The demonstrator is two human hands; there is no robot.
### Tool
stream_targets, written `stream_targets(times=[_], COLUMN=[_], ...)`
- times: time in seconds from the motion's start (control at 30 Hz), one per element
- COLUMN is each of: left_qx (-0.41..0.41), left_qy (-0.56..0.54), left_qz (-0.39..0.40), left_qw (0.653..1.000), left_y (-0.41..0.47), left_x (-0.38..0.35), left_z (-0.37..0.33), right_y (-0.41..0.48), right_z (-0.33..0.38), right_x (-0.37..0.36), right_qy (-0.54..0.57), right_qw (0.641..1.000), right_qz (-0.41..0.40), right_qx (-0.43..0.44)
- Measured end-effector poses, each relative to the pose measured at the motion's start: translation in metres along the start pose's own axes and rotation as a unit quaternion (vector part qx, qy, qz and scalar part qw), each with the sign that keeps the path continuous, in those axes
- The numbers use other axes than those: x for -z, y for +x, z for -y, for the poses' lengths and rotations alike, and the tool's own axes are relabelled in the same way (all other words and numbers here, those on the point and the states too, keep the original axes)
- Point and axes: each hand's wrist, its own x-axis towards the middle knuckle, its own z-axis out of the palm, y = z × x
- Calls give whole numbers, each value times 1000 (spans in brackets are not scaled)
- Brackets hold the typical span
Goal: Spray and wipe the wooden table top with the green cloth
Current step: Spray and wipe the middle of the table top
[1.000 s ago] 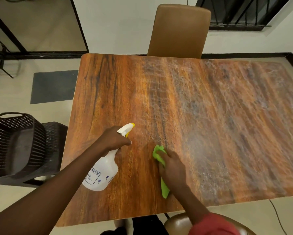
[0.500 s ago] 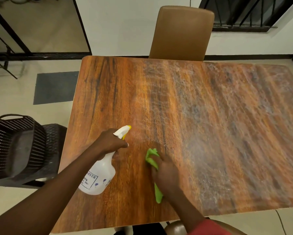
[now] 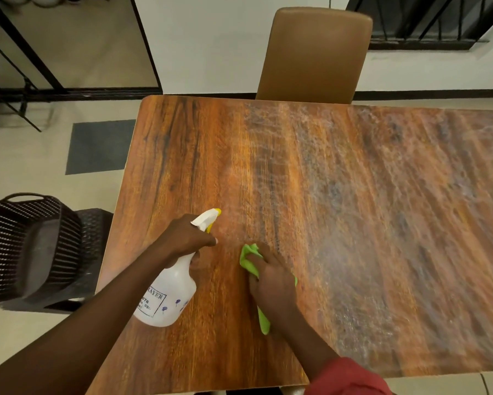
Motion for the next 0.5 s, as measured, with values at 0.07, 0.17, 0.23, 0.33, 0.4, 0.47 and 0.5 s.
stream_targets(times=[0.07,0.17,0.23,0.33,0.4,0.47,0.5], left_qx=[4,13,8,0,-6,-22,-30], left_qy=[8,19,23,9,-10,-38,-51], left_qz=[-3,-10,-7,-20,-38,-62,-75], left_qw=[1000,1000,1000,1000,999,997,995], left_y=[2,0,-1,0,0,0,1], left_x=[1,-1,-2,0,-1,-4,-5], left_z=[0,1,-2,-14,-25,-38,-44], right_y=[16,7,-11,-19,-17,-16,-17], right_z=[12,32,30,14,3,-5,-8], right_x=[1,-7,-7,1,9,15,17], right_qy=[-12,-18,1,38,46,47,43], right_qw=[1000,995,991,993,995,996,997], right_qz=[1,50,82,69,50,40,35], right_qx=[7,86,108,87,72,61,58])
